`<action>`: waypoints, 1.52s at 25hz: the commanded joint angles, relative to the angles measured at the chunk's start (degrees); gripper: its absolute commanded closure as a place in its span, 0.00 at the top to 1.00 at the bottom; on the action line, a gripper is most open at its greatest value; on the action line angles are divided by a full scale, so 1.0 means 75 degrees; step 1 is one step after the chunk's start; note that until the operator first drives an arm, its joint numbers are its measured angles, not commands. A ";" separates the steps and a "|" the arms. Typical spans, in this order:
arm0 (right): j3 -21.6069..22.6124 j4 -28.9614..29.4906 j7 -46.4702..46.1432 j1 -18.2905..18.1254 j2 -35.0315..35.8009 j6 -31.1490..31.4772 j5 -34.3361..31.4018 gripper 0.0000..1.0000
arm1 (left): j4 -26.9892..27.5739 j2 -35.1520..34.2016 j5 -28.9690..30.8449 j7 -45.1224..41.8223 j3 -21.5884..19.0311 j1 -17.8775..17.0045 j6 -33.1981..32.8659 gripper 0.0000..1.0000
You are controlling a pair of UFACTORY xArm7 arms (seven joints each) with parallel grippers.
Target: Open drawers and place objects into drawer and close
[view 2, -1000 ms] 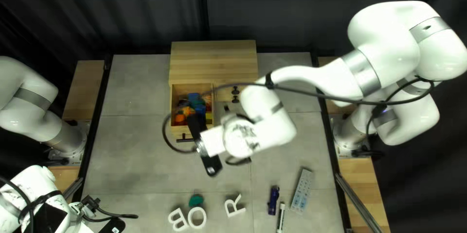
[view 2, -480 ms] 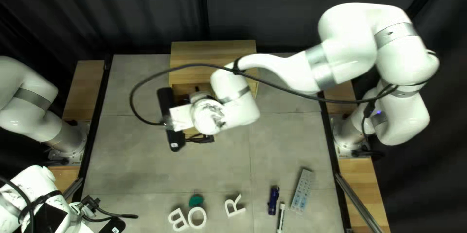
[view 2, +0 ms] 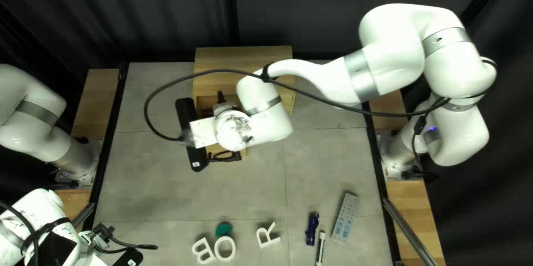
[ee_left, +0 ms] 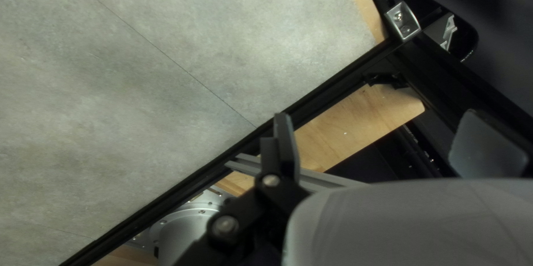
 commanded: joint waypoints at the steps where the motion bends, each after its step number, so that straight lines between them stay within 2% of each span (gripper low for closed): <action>1: 0.0638 -0.0182 0.0311 0.0639 -0.0596 0.1079 0.0839 1.00 | 0.0000 0.0000 0.0000 0.0000 0.0000 0.0000 0.0000 1.00; 3: 0.0996 -0.0157 0.0525 0.0999 -0.0714 0.1575 0.1267 1.00 | 0.0000 0.0000 0.0000 0.0000 0.0000 0.0000 0.0000 1.00; 7: 0.1680 -0.0033 0.0827 0.1676 -0.0620 0.1939 0.1940 1.00 | 0.0000 0.0000 0.0000 0.0000 0.0000 0.0000 0.0000 1.00; 10: 0.2176 0.0055 0.0648 0.2171 -0.0458 0.1885 0.2265 1.00 | 0.0000 0.0000 0.0000 0.0000 0.0000 0.0000 0.0000 1.00; 12: 0.2370 -0.0092 0.0406 0.2351 -0.0518 0.1757 0.2326 1.00 | 0.0000 0.0000 0.0000 0.0000 0.0000 0.0000 0.0000 1.00; 13: 0.2485 -0.0440 0.0243 0.2453 -0.0685 0.1481 0.2435 1.00 | 0.0000 0.0000 0.0000 0.0000 0.0000 0.0000 0.0000 1.00; 18: 0.2615 -0.1450 -0.0306 0.2581 -0.1068 0.0485 0.2718 1.00 | 0.0000 0.0000 0.0000 0.0000 0.0000 0.0000 0.0000 1.00; 21: 0.2698 -0.1804 -0.0424 0.2691 -0.1314 0.0225 0.2828 1.00 | 0.0000 0.0000 0.0000 0.0000 0.0000 0.0000 0.0000 1.00; 38: 0.3161 -0.1883 -0.0750 0.3221 -0.1379 0.0290 0.3326 1.00 | 0.0000 0.0000 0.0000 0.0000 0.0000 0.0000 0.0000 1.00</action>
